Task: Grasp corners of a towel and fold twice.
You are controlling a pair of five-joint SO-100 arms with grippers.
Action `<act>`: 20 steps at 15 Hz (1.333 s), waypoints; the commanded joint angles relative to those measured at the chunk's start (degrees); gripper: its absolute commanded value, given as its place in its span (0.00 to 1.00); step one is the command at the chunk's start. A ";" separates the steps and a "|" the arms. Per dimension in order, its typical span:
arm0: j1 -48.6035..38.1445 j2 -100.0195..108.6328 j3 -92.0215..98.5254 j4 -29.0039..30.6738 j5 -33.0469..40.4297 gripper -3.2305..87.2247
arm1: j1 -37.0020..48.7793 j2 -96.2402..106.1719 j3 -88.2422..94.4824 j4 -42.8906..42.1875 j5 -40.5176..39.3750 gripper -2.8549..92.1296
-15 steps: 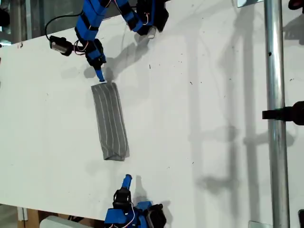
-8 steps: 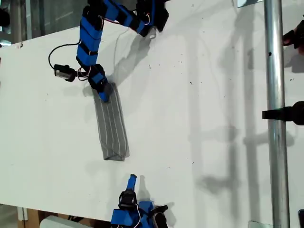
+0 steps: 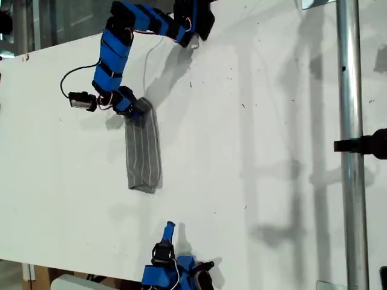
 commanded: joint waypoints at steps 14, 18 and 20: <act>2.37 0.53 2.64 -4.39 1.41 0.00 | -10.90 17.67 1.05 6.68 10.28 0.03; 2.55 0.53 2.64 -4.57 1.41 0.00 | -10.81 6.24 -7.29 3.78 13.01 0.43; 2.11 0.53 3.25 -4.83 1.32 0.00 | -8.96 8.70 -12.30 4.22 11.87 0.51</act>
